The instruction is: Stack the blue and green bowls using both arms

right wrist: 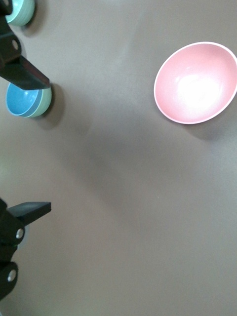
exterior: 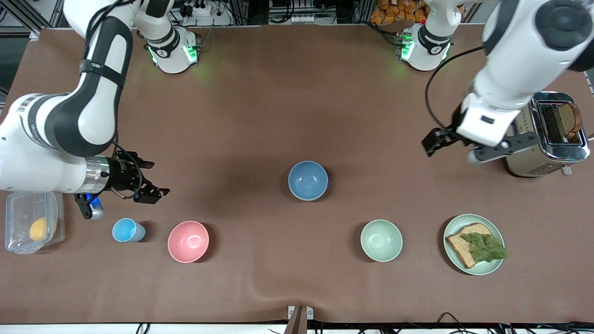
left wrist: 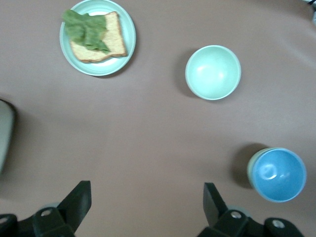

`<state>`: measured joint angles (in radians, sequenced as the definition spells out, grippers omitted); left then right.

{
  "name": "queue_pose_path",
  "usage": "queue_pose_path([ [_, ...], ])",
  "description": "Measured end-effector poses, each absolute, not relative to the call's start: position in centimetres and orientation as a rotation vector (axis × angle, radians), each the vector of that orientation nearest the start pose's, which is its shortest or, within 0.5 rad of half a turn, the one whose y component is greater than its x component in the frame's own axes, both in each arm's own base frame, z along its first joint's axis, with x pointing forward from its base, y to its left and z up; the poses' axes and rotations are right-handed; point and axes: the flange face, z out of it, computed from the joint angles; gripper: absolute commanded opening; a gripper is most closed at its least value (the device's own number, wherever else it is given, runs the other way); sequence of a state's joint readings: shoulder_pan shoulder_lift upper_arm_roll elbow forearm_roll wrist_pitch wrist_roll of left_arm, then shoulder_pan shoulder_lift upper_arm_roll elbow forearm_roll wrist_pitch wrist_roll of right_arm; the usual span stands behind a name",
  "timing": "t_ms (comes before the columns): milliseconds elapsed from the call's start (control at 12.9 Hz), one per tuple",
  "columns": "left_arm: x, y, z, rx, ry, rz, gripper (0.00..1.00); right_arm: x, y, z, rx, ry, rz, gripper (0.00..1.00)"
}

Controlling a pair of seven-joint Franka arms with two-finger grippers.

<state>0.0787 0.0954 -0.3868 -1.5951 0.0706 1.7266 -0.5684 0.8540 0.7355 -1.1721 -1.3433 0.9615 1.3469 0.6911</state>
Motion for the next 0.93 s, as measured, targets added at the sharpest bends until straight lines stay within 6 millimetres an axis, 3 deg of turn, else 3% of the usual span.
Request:
queue_pose_path([
  [155,56.5,-12.0,59.3,-3.100,-0.336,-0.044,1.00,66.1,7.6,46.3,-2.574,1.238,0.559,1.00],
  [309,55.8,-8.3,60.8,-3.092,-0.309,-0.031,1.00,66.3,6.3,45.7,-2.621,1.146,0.590,1.00],
  [464,55.4,-5.6,61.7,-3.089,-0.292,-0.032,1.00,65.9,7.3,44.3,-2.720,1.016,0.658,1.00],
  [695,54.9,-4.0,62.6,-3.096,-0.198,-0.036,1.00,65.1,10.2,44.2,-2.845,0.830,0.712,1.00],
  [850,54.5,-4.2,62.7,-3.113,-0.174,-0.007,1.00,64.0,10.9,46.7,-2.865,0.673,0.710,1.00],
  [927,54.4,-4.1,62.7,-3.120,-0.147,0.000,1.00,63.2,10.0,48.8,-2.862,0.576,0.710,1.00],
])
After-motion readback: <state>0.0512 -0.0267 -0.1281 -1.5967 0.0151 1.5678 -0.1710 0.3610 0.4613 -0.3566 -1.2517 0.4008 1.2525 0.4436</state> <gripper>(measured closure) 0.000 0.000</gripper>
